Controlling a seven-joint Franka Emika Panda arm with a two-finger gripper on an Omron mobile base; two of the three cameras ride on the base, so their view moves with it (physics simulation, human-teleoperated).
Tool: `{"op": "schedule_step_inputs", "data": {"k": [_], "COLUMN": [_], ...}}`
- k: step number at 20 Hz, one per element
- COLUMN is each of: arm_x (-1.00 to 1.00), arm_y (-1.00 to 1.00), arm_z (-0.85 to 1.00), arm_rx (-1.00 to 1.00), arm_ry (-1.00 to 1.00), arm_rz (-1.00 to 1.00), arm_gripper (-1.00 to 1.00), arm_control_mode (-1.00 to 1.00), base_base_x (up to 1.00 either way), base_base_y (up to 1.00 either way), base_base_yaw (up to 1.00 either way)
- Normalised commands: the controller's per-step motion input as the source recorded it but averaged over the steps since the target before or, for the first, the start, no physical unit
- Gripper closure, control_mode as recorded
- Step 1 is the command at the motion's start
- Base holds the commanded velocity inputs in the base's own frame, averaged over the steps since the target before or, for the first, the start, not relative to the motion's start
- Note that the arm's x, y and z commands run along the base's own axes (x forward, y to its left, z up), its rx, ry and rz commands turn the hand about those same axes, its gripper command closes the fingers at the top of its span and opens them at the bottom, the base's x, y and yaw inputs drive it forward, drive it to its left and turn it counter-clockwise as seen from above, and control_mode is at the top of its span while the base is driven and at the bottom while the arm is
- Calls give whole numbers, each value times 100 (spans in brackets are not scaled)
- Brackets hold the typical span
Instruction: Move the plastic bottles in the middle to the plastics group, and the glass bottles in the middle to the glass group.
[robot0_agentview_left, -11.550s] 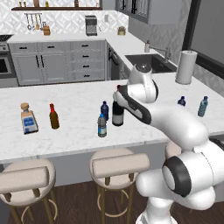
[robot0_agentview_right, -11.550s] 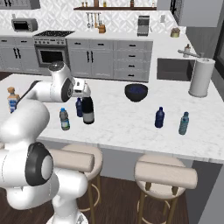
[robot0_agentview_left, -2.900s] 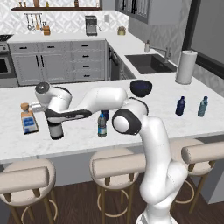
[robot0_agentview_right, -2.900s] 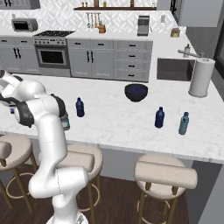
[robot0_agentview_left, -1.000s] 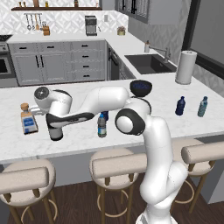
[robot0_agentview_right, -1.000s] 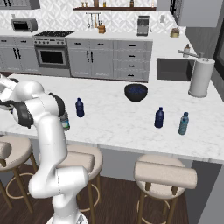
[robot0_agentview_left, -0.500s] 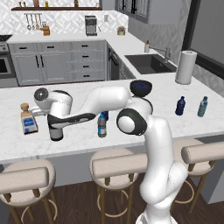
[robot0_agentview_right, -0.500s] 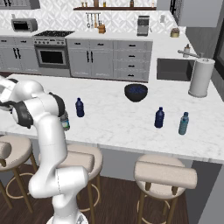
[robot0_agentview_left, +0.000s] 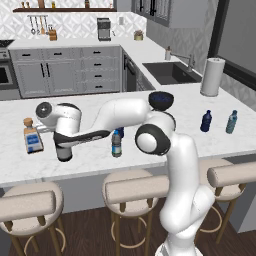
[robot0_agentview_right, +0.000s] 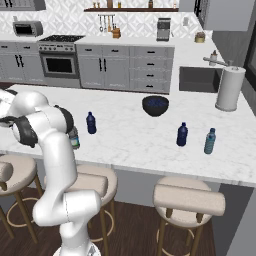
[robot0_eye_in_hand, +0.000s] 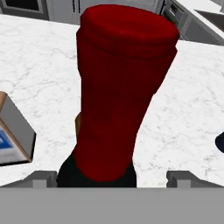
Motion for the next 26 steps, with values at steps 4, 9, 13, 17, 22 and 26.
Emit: {"op": "schedule_step_inputs", "data": {"k": [4,9,13,17,22,26], "arm_x": [-32,-26,-42,-60,-63,-56], "arm_y": [-6,-3,-26,-42,-57,-61], "arm_z": [13,13,12,7,5,11], "arm_rx": [0,0,0,0,0,0], "arm_ry": [-2,2,0,0,0,1], "arm_rz": [-2,0,0,0,0,-1], "arm_gripper": [-100,-100,-100,-100,-100,-100], "arm_control_mode": [-100,-100,-100,-100,-100,-100], "base_base_x": [0,0,0,0,0,0], "base_base_y": [0,0,0,0,0,0], "base_base_yaw": [0,0,0,0,0,0]}}
